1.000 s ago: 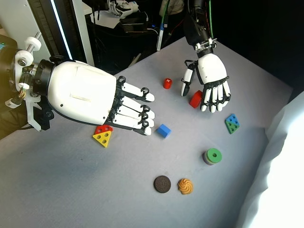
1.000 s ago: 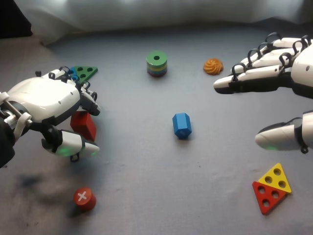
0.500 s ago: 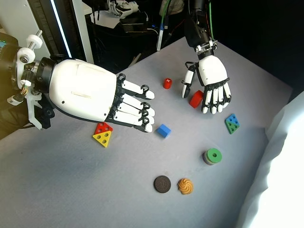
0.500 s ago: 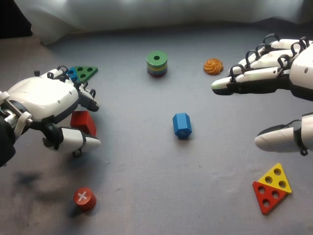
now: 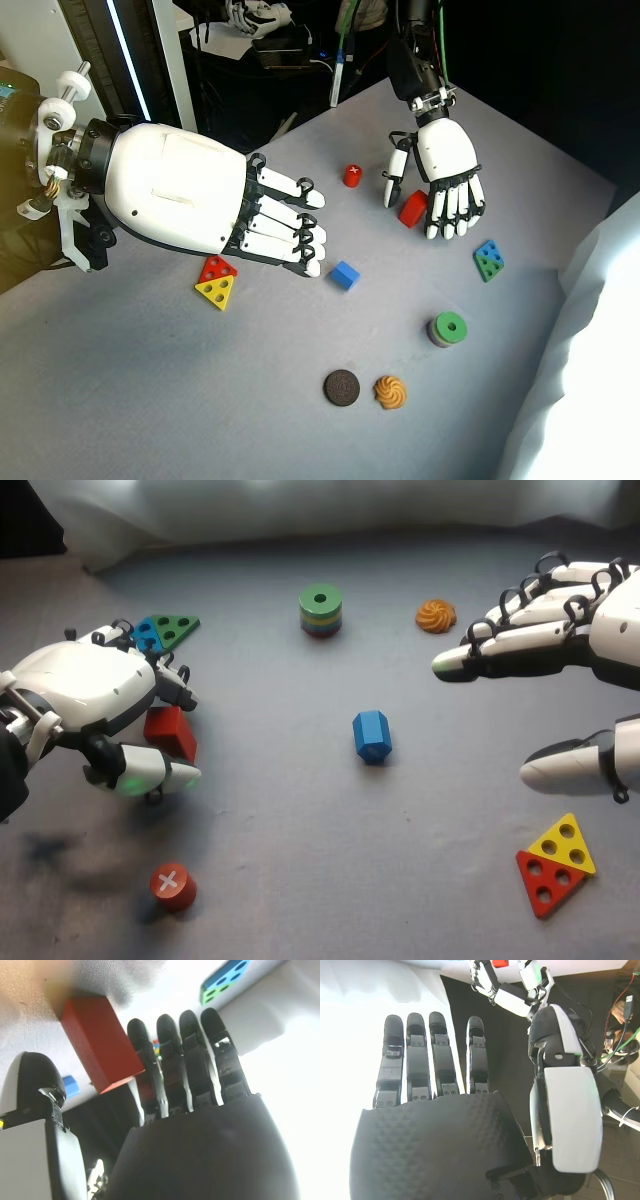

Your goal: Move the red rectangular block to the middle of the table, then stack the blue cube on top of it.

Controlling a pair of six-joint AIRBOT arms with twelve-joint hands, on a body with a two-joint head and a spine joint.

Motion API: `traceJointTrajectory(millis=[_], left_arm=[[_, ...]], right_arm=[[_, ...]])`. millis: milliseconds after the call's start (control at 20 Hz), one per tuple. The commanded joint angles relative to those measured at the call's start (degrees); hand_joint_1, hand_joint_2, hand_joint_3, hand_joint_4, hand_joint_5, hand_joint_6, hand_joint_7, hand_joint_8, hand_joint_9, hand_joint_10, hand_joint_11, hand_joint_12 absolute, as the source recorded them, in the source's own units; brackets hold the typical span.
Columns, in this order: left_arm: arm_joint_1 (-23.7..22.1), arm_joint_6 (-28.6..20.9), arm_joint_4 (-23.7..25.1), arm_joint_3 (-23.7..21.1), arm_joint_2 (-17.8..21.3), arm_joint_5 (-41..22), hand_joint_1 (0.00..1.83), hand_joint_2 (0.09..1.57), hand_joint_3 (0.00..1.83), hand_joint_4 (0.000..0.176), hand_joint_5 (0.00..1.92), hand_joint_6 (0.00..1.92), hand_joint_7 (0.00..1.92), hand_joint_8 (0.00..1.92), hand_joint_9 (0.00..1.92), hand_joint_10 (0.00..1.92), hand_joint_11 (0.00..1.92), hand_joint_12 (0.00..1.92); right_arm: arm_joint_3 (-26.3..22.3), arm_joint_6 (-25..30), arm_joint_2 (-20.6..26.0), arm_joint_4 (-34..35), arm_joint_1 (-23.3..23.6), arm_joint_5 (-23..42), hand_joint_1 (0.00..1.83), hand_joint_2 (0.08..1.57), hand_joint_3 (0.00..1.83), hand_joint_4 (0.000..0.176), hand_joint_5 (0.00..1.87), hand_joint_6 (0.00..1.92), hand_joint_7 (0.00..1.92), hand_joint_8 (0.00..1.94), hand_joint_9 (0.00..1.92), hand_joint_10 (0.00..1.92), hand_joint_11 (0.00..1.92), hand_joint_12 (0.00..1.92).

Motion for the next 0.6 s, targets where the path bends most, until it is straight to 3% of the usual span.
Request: traceJointTrajectory(millis=[0,300,550], left_arm=[[0.13,0.13,0.69,0.37,0.2,-5.5,0.62,1.06,0.0,0.0,0.67,0.0,0.49,0.0,0.37,0.0,0.0,0.91],[0.61,0.13,0.01,0.57,0.2,-6.15,0.61,1.07,0.0,0.0,0.7,0.01,0.5,0.0,0.39,0.01,0.0,0.98],[0.64,0.16,-0.15,0.66,0.19,-6.31,0.71,1.1,0.01,0.0,0.8,0.02,0.56,0.01,0.44,0.01,0.0,1.01]], right_arm=[[-0.16,-0.05,0.61,0.75,0.78,6.33,0.43,1.14,0.0,0.0,0.27,0.0,0.25,0.0,0.23,0.0,0.0,0.57],[-0.63,-1.22,0.63,0.74,0.77,6.29,0.45,1.13,0.0,0.0,0.28,0.0,0.26,0.0,0.24,0.0,0.0,0.6],[-0.88,-1.52,0.63,0.74,0.76,6.29,0.45,1.14,0.0,0.0,0.27,0.0,0.25,0.0,0.23,0.0,0.0,0.58]])
